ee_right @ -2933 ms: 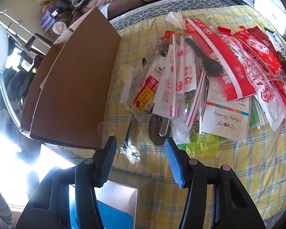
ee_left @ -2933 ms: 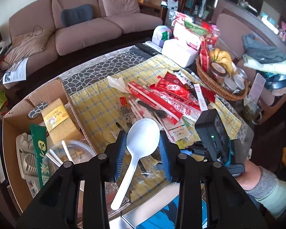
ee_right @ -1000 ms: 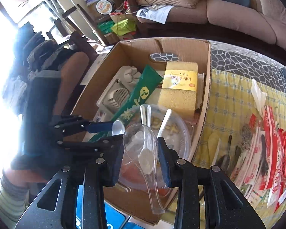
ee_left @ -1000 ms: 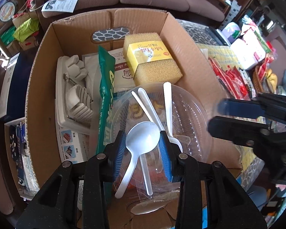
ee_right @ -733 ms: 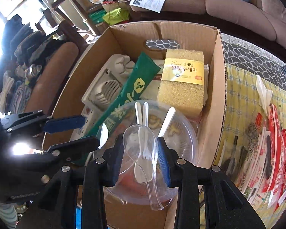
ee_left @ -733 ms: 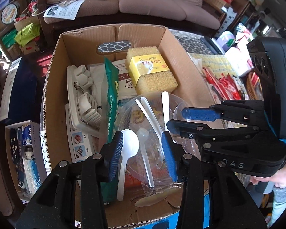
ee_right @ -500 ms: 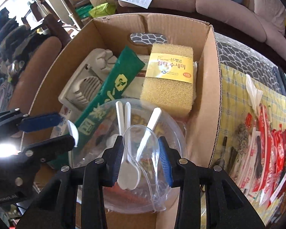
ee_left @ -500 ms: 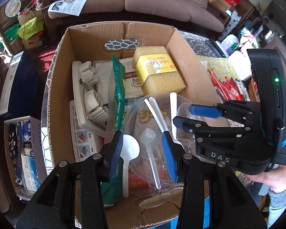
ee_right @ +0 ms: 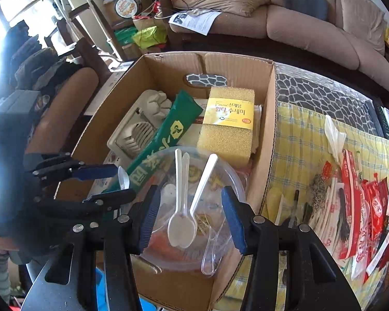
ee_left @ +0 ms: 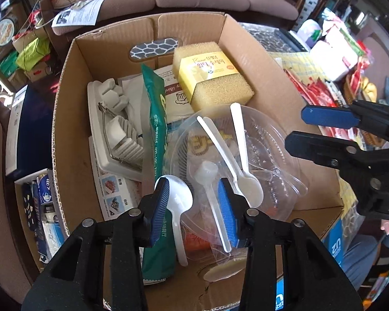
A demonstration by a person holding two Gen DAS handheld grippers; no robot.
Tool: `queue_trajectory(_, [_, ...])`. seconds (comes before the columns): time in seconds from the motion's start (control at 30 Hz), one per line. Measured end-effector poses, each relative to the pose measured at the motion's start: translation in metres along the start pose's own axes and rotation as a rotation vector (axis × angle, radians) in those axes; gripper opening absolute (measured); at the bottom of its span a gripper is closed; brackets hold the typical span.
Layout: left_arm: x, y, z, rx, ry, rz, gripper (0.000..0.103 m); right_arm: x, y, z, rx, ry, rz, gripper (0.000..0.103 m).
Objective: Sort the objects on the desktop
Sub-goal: 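Lower the spoon into the clear bowl and open the left gripper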
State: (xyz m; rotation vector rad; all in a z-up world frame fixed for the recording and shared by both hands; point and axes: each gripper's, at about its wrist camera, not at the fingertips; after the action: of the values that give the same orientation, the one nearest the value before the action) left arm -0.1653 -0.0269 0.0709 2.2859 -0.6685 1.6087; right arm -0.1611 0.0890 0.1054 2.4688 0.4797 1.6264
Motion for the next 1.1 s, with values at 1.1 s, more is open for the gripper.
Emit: queue_trajectory(1.1, [0.032, -0.015, -0.020, 0.083, -0.036, 0.038, 0.068, 0.045, -0.024, 0.027, -0.018, -0.065, -0.068, 0.054])
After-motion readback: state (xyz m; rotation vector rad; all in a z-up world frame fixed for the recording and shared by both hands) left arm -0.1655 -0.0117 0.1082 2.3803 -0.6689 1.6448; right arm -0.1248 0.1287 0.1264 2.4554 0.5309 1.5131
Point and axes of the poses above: each gripper's, at about its wrist camera, not at the fingertips, and x roughly against the way its jaws point, y to its left, z to its underside, and after that the axes turned 14 degrees about -x, right-handed
